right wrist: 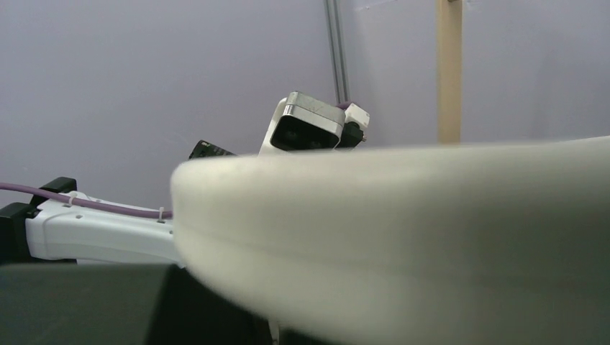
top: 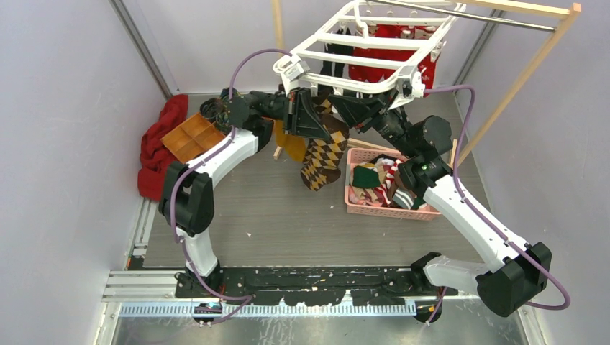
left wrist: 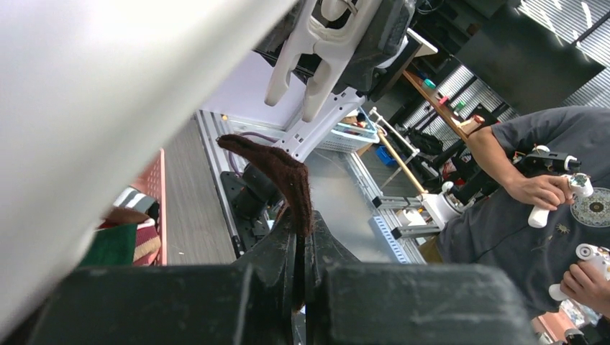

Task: Clip the socks to the hanger
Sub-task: Clamp the sock onto the hanger.

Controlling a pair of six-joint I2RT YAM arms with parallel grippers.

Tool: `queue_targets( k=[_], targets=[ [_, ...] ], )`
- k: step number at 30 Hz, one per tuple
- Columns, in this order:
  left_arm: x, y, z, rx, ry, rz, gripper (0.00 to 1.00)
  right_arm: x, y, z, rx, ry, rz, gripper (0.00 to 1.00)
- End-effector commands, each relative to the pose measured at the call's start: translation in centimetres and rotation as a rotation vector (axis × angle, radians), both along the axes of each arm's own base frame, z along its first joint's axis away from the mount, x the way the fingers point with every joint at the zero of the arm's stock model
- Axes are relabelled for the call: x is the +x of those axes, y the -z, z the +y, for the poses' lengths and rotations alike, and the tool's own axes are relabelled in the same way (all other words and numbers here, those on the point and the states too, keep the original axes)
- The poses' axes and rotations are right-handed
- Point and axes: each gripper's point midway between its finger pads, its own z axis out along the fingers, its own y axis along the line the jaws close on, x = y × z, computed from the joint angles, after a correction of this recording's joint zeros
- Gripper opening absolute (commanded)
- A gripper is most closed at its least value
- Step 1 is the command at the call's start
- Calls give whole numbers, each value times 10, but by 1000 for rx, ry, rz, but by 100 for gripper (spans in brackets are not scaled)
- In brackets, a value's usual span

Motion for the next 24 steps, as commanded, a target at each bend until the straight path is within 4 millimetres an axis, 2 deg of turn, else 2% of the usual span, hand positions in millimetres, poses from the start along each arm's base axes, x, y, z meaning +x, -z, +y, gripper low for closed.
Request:
queue_targets(
  k=[1, 19, 24],
  targets=[
    [-12, -16, -1, -45, 30, -114, 0, -19, -34, -4, 55, -42, -91, 6],
    [-12, -24, -1, -142, 0, -286, 0, -24, -33, 1, 59, -93, -78, 6],
    [-8, -20, 0, -173, -31, -330, 0, -24, -33, 1, 61, -93, -75, 6]
  ],
)
